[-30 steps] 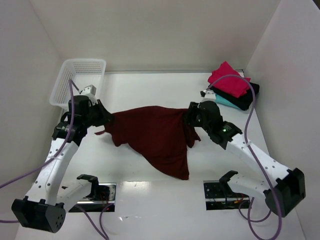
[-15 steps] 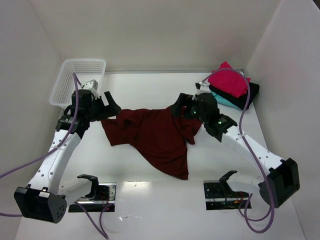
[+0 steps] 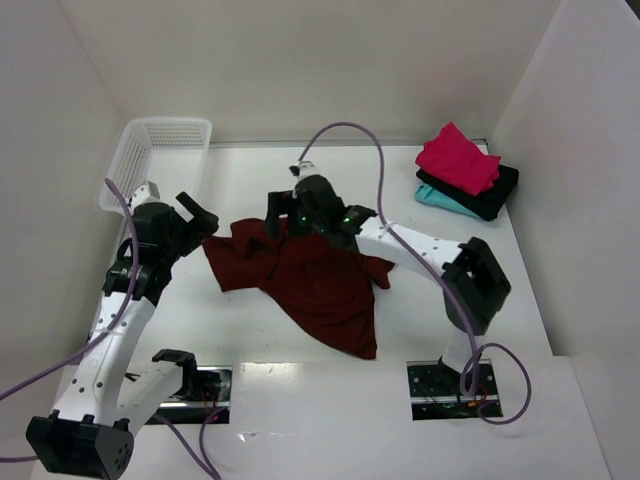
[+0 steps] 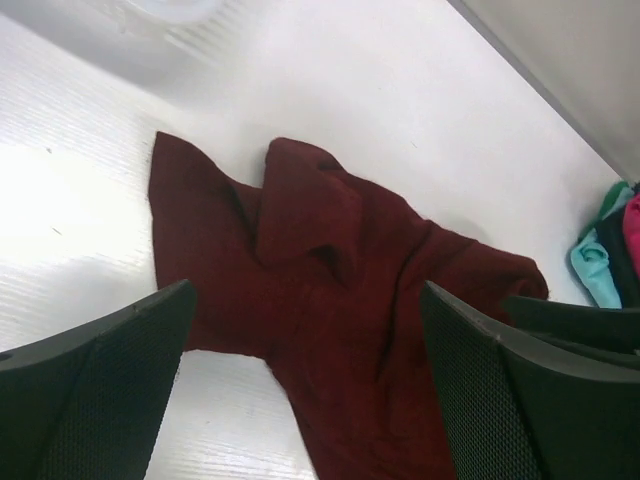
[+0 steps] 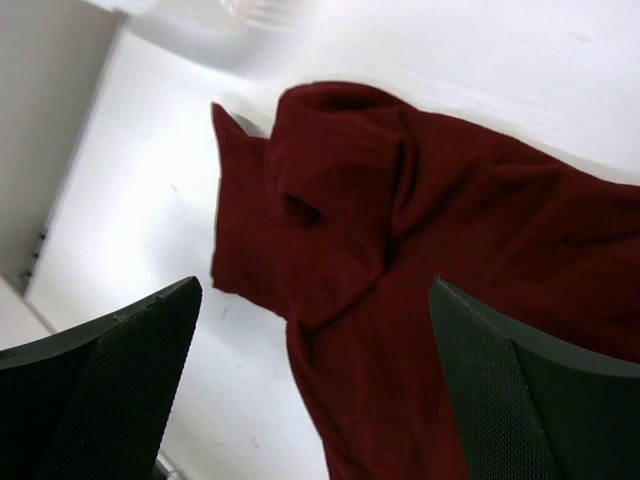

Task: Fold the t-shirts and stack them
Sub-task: Flatten out the tshirt

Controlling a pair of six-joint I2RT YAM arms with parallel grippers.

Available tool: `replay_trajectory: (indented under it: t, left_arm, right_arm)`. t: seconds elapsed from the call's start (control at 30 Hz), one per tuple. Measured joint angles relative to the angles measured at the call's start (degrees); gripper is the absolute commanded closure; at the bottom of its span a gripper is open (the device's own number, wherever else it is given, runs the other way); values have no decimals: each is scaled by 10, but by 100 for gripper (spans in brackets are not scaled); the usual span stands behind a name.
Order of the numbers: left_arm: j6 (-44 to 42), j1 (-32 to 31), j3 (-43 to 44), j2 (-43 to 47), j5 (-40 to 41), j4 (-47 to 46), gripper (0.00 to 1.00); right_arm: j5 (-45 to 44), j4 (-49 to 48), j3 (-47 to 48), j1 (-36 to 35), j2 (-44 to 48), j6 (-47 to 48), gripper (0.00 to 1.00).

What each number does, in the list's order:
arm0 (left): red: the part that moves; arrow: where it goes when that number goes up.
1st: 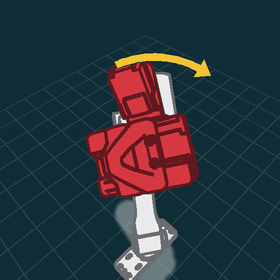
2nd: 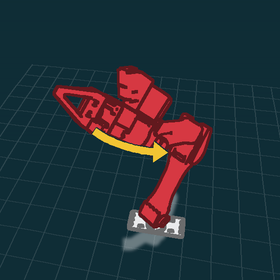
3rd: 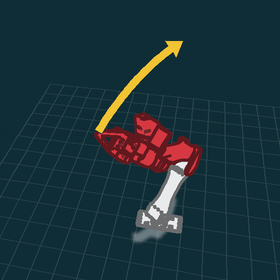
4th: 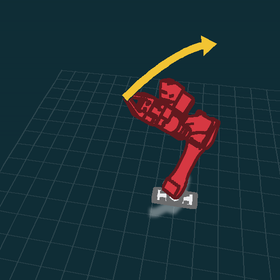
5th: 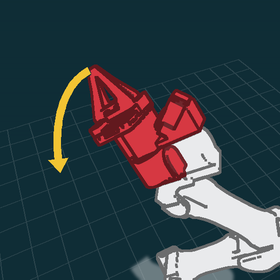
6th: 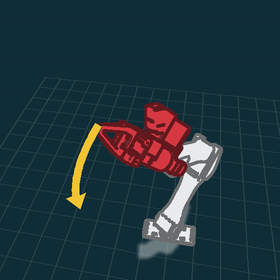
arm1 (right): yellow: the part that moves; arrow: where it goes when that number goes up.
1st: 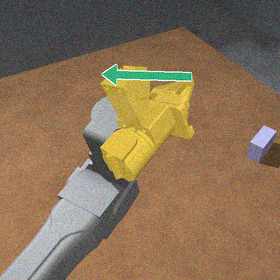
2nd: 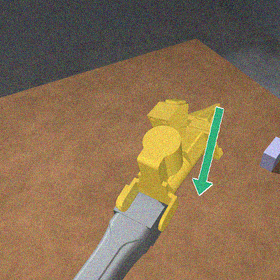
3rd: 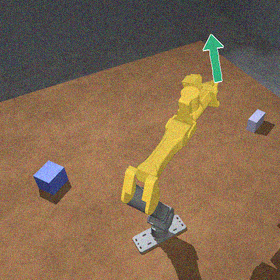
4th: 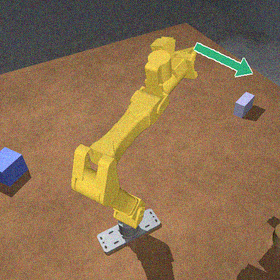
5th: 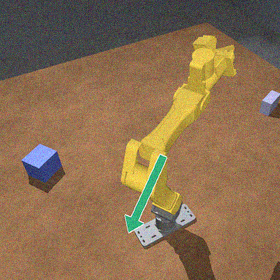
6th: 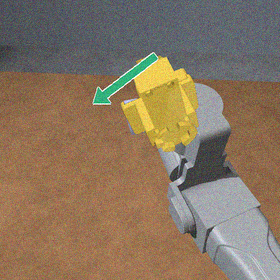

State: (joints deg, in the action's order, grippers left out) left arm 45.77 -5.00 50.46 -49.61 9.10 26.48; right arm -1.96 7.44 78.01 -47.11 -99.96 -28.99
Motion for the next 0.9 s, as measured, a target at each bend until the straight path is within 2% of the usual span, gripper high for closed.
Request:
replay_trajectory:
  t: [0.3,0.53,0.73,0.83,0.9]
  left_arm:
    - [29,21,-1,53,36,-5,0]
    - [45,23,-1,103,58,-2,0]
    - [55,23,5,130,61,-6,0]
    - [55,23,5,130,61,-5,0]
    - [55,23,5,131,62,-3,0]
  right_arm:
    - [-13,44,126,-94,-172,21,0]
    - [-34,68,169,-102,-216,20,0]
    - [-67,101,300,-100,-314,20,0]
    - [-80,124,360,-100,-357,23,5]
    - [-93,138,404,-100,-388,26,12]
